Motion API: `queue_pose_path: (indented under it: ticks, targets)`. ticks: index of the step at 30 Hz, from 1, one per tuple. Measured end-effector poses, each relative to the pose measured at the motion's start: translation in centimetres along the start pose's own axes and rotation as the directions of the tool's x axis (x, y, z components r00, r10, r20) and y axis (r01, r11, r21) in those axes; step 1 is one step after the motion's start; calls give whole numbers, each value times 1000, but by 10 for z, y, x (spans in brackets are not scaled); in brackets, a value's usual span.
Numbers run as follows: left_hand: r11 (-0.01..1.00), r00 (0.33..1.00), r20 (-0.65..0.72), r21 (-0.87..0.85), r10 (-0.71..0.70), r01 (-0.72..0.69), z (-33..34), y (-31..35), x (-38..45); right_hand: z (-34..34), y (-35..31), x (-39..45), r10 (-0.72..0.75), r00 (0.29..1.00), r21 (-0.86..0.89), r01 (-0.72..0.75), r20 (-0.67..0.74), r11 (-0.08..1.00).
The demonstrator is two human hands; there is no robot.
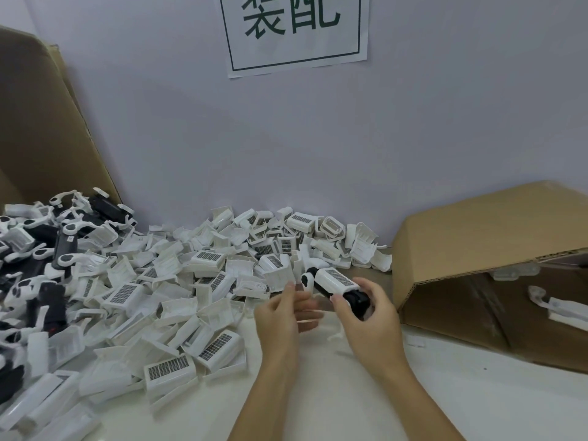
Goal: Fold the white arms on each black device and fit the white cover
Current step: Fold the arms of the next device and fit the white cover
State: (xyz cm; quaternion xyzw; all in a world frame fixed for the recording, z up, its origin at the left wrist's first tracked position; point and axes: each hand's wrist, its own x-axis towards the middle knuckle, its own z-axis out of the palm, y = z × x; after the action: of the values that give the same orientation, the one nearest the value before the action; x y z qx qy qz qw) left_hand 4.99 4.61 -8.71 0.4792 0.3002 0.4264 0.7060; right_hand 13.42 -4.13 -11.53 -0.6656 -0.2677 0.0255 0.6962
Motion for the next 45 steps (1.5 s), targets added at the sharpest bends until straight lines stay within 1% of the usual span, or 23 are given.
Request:
queue_pose_path:
  ticks: [2,4,6,8,10,11,12,16,19,22,24,26,29,33,37,43,45]
  targets:
    - [997,989,-125,33,72,-69,-10,-8,14,-4,0,3,48,998,53,-49,27,997]
    - [992,979,-167,48,121,-114,-15,-9,22,-8,0,5,81,994,117,-89,67,989]
    - [994,990,-96,26,108,-106,-17,-8,22,-10,-1,6,118,986,192,-139,114,972]
    - [999,999,11,-32,38,-38,-17,-5,21,-12,-1,6,161,974,265,-200,160,943]
    - [994,992,129,-105,-8,22,-16,-2,20,-11,-2,6,173,957,299,-240,233,924]
    - [992,984,175,-125,-8,31,-16,0,18,-11,-2,6,169,950,312,-249,261,917]
    - [990,979,203,-134,-5,32,-16,1,17,-10,-1,6,164,947,323,-252,276,912]
    - [993,974,226,-117,11,16,-18,1,19,-9,2,8,176,945,325,-264,277,908]
    - [995,978,210,-99,-5,26,-19,1,19,-9,-1,7,205,936,311,-293,284,904]
    - [996,986,161,-74,-45,58,-18,1,20,-10,-6,6,195,942,291,-274,273,917]
    - [995,989,138,-72,-55,66,-17,-1,20,-12,-9,6,207,940,366,-299,270,881]
    - [994,991,120,-81,-62,72,-18,0,20,-16,-9,7,247,923,452,-362,294,815]
    - [991,987,127,-80,-95,105,-20,1,19,-19,-13,7,294,895,498,-434,335,751]
    - [989,989,82,-75,-122,128,-20,5,17,-16,-17,7,285,888,475,-438,360,763]
    - [980,987,19,-112,-162,164,-18,7,19,-13,-18,5,314,852,474,-500,418,725]
    - [979,986,-1,-121,-164,163,-19,3,22,-13,-17,4,356,835,497,-539,419,680]
    - [975,988,19,-159,-156,157,-18,3,21,-13,-18,4,340,845,525,-526,414,669]
